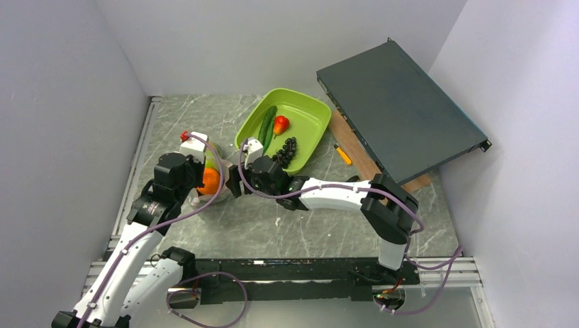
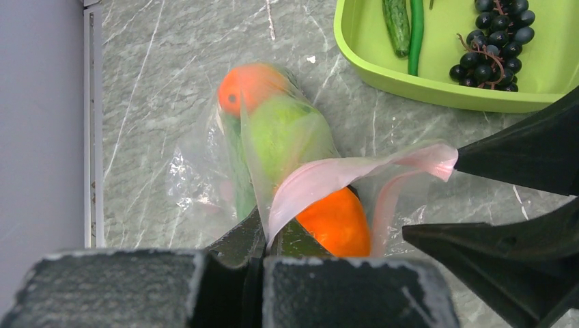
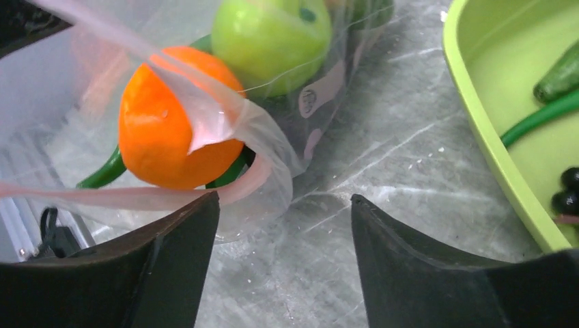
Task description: Place the food in the zip-top bag and seal the zipper
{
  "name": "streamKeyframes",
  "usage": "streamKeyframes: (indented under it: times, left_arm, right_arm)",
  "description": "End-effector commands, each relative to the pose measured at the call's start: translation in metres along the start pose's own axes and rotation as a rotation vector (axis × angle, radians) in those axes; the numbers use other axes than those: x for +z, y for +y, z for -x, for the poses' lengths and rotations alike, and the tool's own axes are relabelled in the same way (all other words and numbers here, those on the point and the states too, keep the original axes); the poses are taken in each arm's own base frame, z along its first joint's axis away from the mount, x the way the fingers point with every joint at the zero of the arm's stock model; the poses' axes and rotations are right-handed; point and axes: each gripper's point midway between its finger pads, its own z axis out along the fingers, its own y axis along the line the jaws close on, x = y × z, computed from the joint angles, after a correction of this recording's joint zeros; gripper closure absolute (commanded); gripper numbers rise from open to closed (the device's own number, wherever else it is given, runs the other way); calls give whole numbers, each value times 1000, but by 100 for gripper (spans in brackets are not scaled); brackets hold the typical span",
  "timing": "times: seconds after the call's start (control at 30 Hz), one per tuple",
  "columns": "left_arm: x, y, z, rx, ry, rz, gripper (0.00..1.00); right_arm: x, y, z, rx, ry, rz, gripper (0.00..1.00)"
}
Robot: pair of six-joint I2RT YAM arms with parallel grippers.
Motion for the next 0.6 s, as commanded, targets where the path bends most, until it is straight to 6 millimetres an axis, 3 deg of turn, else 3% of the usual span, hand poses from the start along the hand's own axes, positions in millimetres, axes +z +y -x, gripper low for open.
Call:
streamKeyframes:
  times: [0.0,0.2,0.33,0.43,0.57]
  left_arm:
    - [-6,3,33,-35,-113,7,100]
    - [-5,3,33,-36,-107,7,100]
    - [-5,3,33,-36,-107,7,100]
    - [-4,4,32,-38,-105,16,100]
    - [-2,4,32,-35,-95,15,100]
  right_arm:
    - [-14,-8,44,108,-153,-74,32]
    - [-9,-11,53,114,-165,-102,38]
    - [-20,-26,58,126,-197,-138,39]
    - [-32,-48,64,113,-222,-188,39]
    - [-42,-97,72,131,-230,-280,38]
